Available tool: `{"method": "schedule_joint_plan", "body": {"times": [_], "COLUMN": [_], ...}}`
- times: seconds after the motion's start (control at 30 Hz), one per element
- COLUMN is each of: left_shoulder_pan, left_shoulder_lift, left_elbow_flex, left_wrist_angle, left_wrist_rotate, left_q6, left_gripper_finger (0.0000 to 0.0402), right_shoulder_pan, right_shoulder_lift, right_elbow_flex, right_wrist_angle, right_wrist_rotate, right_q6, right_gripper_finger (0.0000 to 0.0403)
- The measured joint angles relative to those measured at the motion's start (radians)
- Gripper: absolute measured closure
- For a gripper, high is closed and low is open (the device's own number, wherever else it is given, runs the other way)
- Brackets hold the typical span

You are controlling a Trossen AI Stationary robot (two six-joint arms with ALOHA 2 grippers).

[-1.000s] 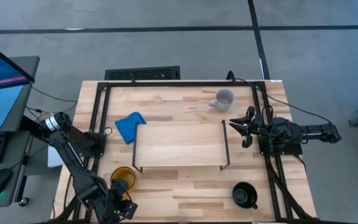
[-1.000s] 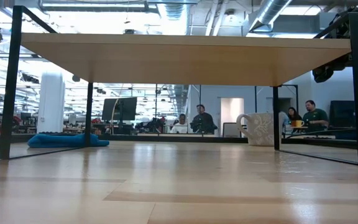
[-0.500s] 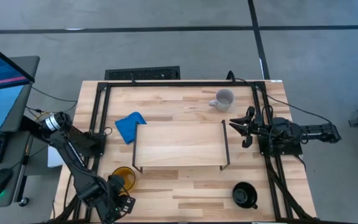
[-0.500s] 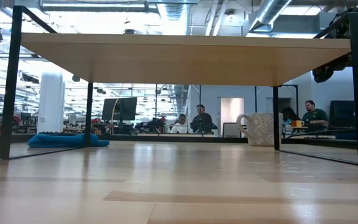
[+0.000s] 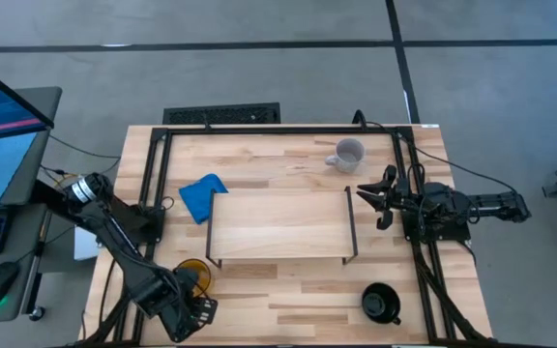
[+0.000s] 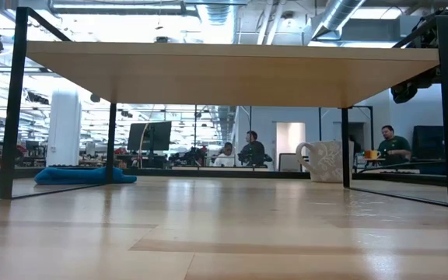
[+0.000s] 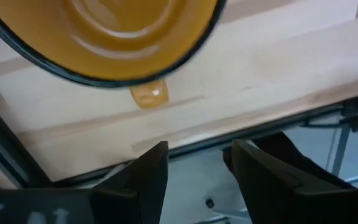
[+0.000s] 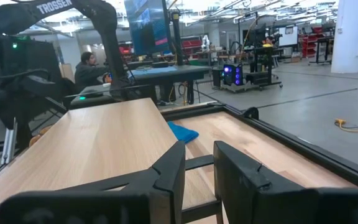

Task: Stack small to large cups/mugs on shelf
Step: Put the yellow cup on the shelf

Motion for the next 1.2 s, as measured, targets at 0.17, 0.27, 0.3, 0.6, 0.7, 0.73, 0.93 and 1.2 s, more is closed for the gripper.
{"method": "schedule_joint_plan", "body": {"times": [0.17,0.27,0.3,0.6,0.7,0.73,0.93,1.2], "left_shoulder_pan": [-0.008,-0.008,-0.008,0.002,0.010,0.014,0.032,0.048], "left_shoulder_lift": [0.062,0.101,0.109,0.121,0.122,0.123,0.124,0.125], "left_elbow_flex": [0.000,0.002,0.002,0.002,0.003,0.003,0.000,0.000], "left_wrist_angle": [0.003,-0.004,-0.006,-0.091,-0.093,-0.086,-0.106,-0.118], "left_wrist_rotate": [0.039,0.065,0.075,0.078,0.053,0.045,0.046,0.056], "left_q6": [-0.005,-0.005,-0.006,-0.017,-0.021,-0.020,-0.020,-0.022], "left_gripper_finger": [0.0233,0.0233,0.0233,0.0233,0.0233,0.0233,0.0233,0.0233], "right_shoulder_pan": [0.000,0.000,0.000,0.000,0.000,0.000,0.000,0.000], "right_shoulder_lift": [0.000,0.000,0.000,0.000,0.000,0.000,0.000,0.000], "right_elbow_flex": [0.000,0.000,0.000,0.000,0.000,0.000,0.000,0.000], "right_wrist_angle": [0.000,0.000,0.000,0.000,0.000,0.000,0.000,0.000], "right_wrist_rotate": [0.000,0.000,0.000,0.000,0.000,0.000,0.000,0.000], "right_q6": [0.000,0.000,0.000,0.001,0.001,0.001,0.001,0.001], "right_gripper_finger": [0.0296,0.0296,0.0296,0.0296,0.0296,0.0296,0.0296,0.0296]}}
